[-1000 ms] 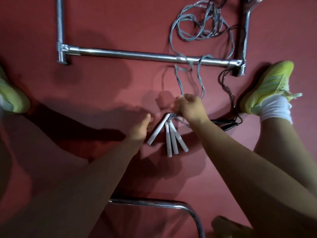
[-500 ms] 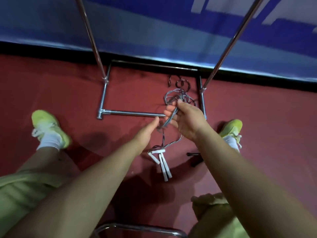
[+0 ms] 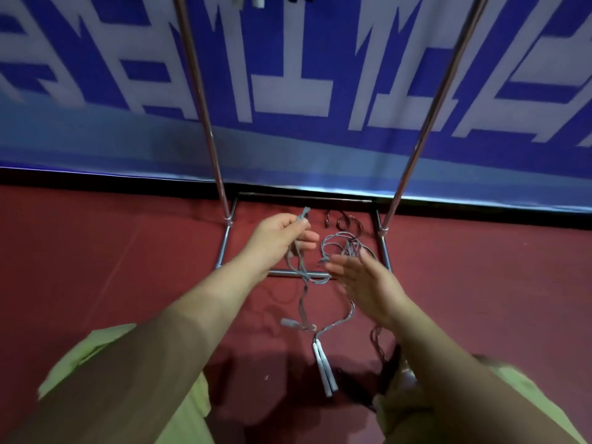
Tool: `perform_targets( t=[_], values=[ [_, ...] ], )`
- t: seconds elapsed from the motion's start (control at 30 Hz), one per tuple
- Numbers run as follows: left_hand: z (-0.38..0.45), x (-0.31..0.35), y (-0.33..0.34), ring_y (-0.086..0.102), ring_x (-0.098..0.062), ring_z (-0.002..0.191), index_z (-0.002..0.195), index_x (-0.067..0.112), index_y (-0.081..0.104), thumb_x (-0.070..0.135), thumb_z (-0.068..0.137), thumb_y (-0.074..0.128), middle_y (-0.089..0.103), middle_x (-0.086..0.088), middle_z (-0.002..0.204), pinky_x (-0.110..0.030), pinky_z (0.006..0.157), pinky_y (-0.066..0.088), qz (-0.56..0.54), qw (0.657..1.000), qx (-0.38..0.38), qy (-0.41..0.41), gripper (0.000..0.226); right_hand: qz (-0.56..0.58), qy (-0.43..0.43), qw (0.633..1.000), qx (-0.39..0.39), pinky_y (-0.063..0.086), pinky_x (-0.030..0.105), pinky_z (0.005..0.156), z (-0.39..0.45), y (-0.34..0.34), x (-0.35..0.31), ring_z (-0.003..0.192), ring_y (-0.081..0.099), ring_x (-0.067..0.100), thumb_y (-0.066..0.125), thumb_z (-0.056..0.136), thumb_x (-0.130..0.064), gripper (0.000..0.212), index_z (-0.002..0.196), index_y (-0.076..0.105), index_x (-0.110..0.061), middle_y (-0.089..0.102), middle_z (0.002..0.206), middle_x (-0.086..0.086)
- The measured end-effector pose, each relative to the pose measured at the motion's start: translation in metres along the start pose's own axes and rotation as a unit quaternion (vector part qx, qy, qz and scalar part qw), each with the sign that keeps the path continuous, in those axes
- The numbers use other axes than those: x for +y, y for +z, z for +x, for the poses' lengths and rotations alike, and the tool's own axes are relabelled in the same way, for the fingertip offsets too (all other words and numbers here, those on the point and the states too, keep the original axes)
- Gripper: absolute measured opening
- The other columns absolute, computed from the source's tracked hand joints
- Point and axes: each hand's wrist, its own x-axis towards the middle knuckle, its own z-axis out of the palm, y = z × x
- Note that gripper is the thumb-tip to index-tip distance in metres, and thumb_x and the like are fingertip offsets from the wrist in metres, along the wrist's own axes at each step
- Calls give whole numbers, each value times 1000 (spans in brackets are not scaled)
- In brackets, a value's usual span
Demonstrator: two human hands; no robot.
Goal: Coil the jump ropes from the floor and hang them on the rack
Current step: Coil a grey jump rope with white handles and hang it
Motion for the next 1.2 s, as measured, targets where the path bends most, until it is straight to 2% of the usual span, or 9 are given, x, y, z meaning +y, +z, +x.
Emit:
perform_targets(
  t=[0.17, 0.27, 0.37, 0.47, 0.63, 0.83, 0.97, 1.1, 1.2],
  values=[
    [11, -2, 1, 69, -10, 67, 91, 13, 58, 12, 99, 44, 72, 2, 72, -28, 71, 52, -112, 991, -46, -48, 16, -158, -44, 985, -56, 35, 24, 105, 13, 18, 25, 125, 48, 2, 56, 84, -39, 38, 122, 54, -33, 58, 132, -10],
    [19, -11, -2, 71, -13, 72, 97, 11, 60, 12, 99, 42, 74, -2, 79, -30, 75, 53, -138, 986, -59, -69, 18, -185, -103, 975, -64, 43, 18, 101, 26, 27, 28, 121, 54, 5, 61, 86, -23, 41, 127, 54, -20, 57, 135, 2],
    [30, -17, -12, 71, -17, 80, 100, 10, 60, 23, 100, 38, 74, -5, 87, -31, 76, 55, -167, 981, -51, -78, 26, -228, -105, 963, -102, 47, 32, 94, 34, 34, 28, 102, 61, 17, 57, 82, -23, 30, 109, 64, -13, 63, 117, 24],
    [38, -23, -26, 69, -18, 92, 105, 14, 59, 37, 99, 34, 73, -4, 95, -32, 82, 52, -186, 978, -33, -90, 35, -257, -78, 953, -138, 47, 39, 74, 42, 45, 24, 79, 52, 21, 53, 90, -23, 15, 87, 67, -18, 71, 87, 9],
    [36, -64, -51, 63, -19, 101, 110, 18, 57, 54, 78, 38, 72, -3, 102, -38, 96, 41, -242, 962, -13, -127, 52, -149, -62, 982, -94, 54, 33, 72, 53, 50, -2, 71, 70, 13, 43, 96, -12, 22, 85, 61, -6, 74, 75, 2],
    [42, -97, -39, 63, -7, 87, 121, 13, 55, 80, 61, 59, 70, 6, 96, -34, 83, 36, -226, 956, -156, -105, 90, 19, -60, 998, -9, 57, 24, 60, 52, 47, -30, 68, 71, 15, 42, 99, -16, 26, 83, 61, -8, 73, 75, 7],
    [39, -121, -19, 49, -20, 114, 120, 10, 60, 85, 67, 50, 61, -9, 117, -47, 109, 27, -201, 950, -222, -92, 92, 54, -50, 997, -3, 56, 24, 59, 51, 39, -38, 69, 72, 16, 45, 94, -20, 23, 85, 63, -8, 74, 78, 8],
    [30, -124, -12, 59, -4, 104, 102, 39, 71, 63, 78, 60, 68, 21, 102, -21, 98, 41, -31, 960, -261, -94, 35, 69, -32, 997, 12, 56, 25, 59, 53, 31, -34, 69, 72, 17, 52, 81, -25, 23, 87, 62, -6, 74, 77, 9],
    [31, -127, -5, 58, 10, 85, 88, 31, 64, 24, 82, 60, 67, 30, 83, -13, 87, 43, 77, 972, -207, -78, 11, 61, -28, 997, 26, 57, 25, 64, 57, 25, -29, 72, 72, 15, 51, 82, -26, 22, 89, 62, -7, 74, 80, 7]
  ],
)
